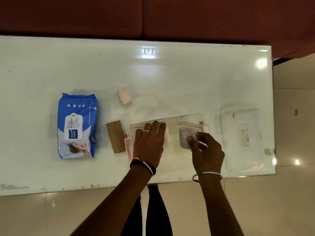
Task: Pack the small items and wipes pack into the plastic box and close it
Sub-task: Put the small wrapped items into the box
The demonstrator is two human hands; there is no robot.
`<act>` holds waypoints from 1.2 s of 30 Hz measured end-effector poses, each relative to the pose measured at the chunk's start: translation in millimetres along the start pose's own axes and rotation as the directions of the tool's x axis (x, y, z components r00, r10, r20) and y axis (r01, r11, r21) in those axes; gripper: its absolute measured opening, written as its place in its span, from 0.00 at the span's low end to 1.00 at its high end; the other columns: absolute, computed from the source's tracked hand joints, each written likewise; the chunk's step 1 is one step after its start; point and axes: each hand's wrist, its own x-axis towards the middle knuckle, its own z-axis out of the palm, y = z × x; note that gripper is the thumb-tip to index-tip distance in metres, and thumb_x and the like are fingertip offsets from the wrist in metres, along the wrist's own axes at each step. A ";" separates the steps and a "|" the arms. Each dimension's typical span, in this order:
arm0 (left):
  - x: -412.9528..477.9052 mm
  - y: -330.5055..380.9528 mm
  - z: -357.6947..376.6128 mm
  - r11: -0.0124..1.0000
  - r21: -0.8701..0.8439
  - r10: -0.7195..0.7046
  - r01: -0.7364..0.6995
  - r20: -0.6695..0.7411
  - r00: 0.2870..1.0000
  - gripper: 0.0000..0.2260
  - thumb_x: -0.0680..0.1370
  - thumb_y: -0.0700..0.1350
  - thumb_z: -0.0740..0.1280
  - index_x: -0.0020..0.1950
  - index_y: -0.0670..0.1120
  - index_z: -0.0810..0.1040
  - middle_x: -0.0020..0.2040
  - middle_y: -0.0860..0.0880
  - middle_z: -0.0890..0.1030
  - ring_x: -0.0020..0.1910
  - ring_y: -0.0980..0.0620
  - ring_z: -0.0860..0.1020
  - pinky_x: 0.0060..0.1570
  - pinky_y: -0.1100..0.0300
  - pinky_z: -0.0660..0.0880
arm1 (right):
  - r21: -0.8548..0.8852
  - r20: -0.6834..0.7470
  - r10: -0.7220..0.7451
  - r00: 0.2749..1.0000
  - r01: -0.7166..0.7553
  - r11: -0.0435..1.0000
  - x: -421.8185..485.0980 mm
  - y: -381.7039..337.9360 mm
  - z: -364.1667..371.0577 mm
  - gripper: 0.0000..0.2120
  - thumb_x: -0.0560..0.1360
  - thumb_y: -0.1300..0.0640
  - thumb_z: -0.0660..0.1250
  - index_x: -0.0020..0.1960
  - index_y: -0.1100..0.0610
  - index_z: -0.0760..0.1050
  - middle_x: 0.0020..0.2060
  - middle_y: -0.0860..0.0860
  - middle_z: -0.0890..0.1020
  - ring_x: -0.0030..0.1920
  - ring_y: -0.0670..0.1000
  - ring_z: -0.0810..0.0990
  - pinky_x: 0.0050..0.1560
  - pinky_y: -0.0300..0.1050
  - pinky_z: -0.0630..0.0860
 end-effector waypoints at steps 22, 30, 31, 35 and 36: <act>-16.6 -2.0 -1.7 0.989 -0.142 -0.054 0.051 -0.016 0.998 0.34 0.66 0.44 0.78 0.70 0.47 0.70 0.66 0.42 0.74 0.58 0.44 0.78 0.49 0.55 0.81 | -0.282 0.108 0.024 0.994 0.008 0.959 41.1 -2.4 72.0 0.12 0.73 0.54 0.72 0.54 0.58 0.79 0.51 0.54 0.84 0.51 0.56 0.83 0.50 0.46 0.76; -57.8 -60.8 -18.1 0.757 -0.611 -0.538 0.232 -0.381 0.752 0.09 0.76 0.42 0.66 0.56 0.49 0.75 0.53 0.46 0.77 0.49 0.52 0.74 0.45 0.62 0.70 | -0.229 -0.002 -0.200 0.980 0.194 0.954 5.6 -17.5 52.2 0.16 0.74 0.59 0.71 0.60 0.59 0.77 0.56 0.56 0.82 0.53 0.55 0.82 0.50 0.47 0.78; -61.4 -74.9 -16.3 0.682 -0.658 -0.630 0.319 -0.306 0.714 0.09 0.76 0.41 0.65 0.56 0.48 0.75 0.51 0.46 0.77 0.47 0.52 0.75 0.44 0.64 0.69 | -0.209 0.005 -0.232 0.973 0.228 0.951 -0.7 -19.2 48.3 0.13 0.73 0.60 0.72 0.58 0.58 0.78 0.54 0.54 0.82 0.51 0.53 0.82 0.46 0.42 0.77; -62.8 -115.0 5.3 0.290 -0.734 -0.745 0.615 0.230 0.626 0.09 0.76 0.48 0.68 0.52 0.46 0.79 0.46 0.48 0.82 0.45 0.47 0.81 0.43 0.60 0.74 | -0.148 0.091 -0.279 0.956 0.290 0.946 -23.4 -23.6 42.0 0.08 0.74 0.61 0.71 0.53 0.56 0.80 0.49 0.50 0.82 0.48 0.47 0.82 0.40 0.41 0.80; -59.2 -116.9 10.0 0.235 -0.718 -0.718 0.656 0.326 0.615 0.11 0.75 0.50 0.69 0.53 0.46 0.78 0.46 0.48 0.82 0.45 0.47 0.81 0.47 0.57 0.76 | -0.133 0.099 -0.283 0.954 0.294 0.946 -27.5 -23.6 41.9 0.07 0.74 0.62 0.70 0.52 0.55 0.80 0.48 0.50 0.83 0.47 0.46 0.82 0.39 0.36 0.79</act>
